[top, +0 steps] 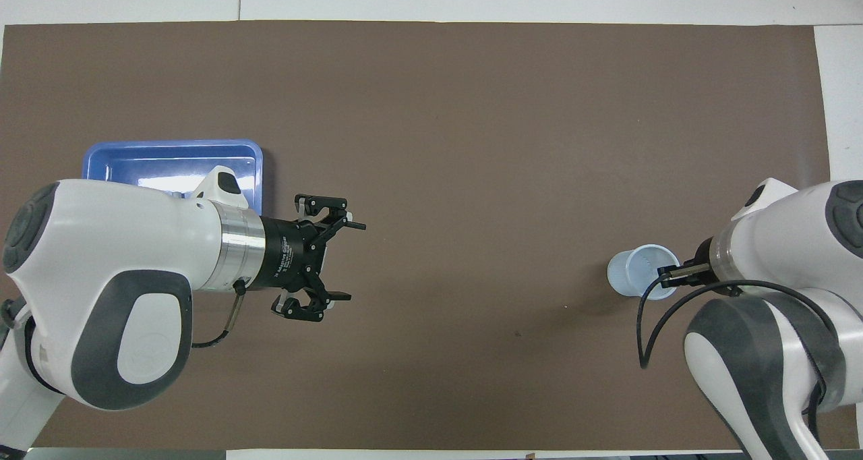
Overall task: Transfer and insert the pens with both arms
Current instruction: 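Lower the green pen into the clear cup with the right gripper, then grasp the yellow pen with the left gripper while the right gripper withdraws, then lift the yellow pen with the left gripper toward the right gripper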
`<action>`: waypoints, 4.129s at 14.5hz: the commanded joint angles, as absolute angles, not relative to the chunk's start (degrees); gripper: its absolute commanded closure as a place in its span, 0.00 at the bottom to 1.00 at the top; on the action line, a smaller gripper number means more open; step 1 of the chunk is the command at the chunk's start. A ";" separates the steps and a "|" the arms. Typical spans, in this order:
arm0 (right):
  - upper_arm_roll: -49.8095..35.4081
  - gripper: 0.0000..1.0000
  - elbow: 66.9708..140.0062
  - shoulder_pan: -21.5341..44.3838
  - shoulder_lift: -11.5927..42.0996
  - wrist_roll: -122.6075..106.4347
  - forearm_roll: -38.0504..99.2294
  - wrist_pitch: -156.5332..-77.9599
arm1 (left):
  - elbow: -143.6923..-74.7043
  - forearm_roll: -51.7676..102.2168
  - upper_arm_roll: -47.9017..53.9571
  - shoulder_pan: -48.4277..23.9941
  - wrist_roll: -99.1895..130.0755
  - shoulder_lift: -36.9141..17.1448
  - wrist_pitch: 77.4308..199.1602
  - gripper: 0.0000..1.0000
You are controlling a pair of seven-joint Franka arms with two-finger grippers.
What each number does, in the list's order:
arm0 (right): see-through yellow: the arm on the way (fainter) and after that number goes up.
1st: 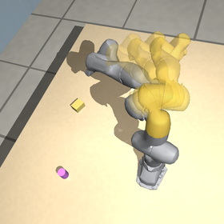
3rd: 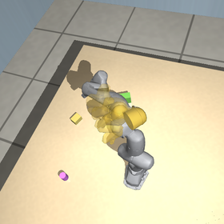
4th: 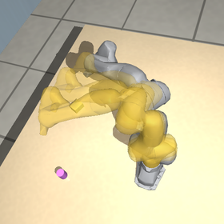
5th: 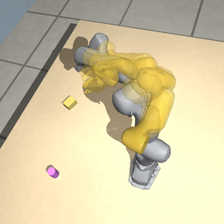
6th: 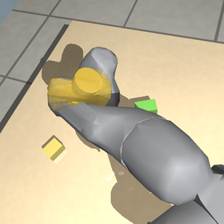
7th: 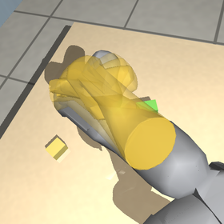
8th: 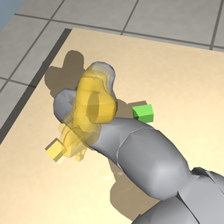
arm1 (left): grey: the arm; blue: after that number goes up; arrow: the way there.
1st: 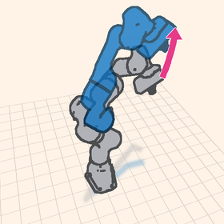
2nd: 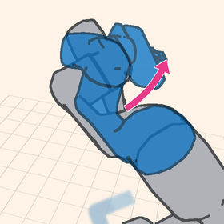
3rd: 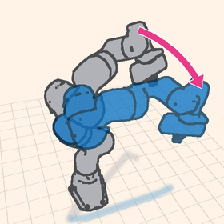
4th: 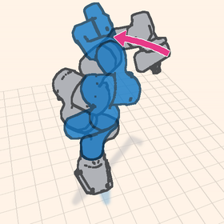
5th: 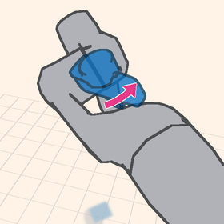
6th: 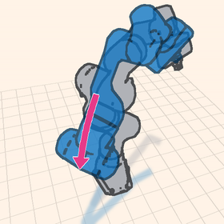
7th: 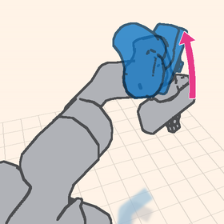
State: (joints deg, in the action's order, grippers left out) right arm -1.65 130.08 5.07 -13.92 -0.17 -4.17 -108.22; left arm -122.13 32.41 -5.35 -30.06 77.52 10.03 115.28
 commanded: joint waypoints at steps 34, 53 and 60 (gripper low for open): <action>-0.18 0.00 122.87 18.46 -9.40 29.18 63.63 -136.49 | -125.95 -1.49 -5.10 -4.83 -6.59 -11.42 136.23 0.26; -0.70 0.00 121.64 20.30 -9.05 29.97 65.39 -138.34 | -106.63 7.00 -4.92 -6.67 6.91 -11.43 106.82 1.00; -2.81 0.00 121.64 20.48 -8.79 32.51 65.30 -143.16 | -100.46 20.54 -4.75 -12.21 45.64 -5.20 91.50 1.00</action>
State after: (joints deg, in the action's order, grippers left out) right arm -1.55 122.06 20.25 -9.16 30.11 64.09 -140.74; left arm -100.38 16.90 -4.33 -10.83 35.23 -7.73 94.23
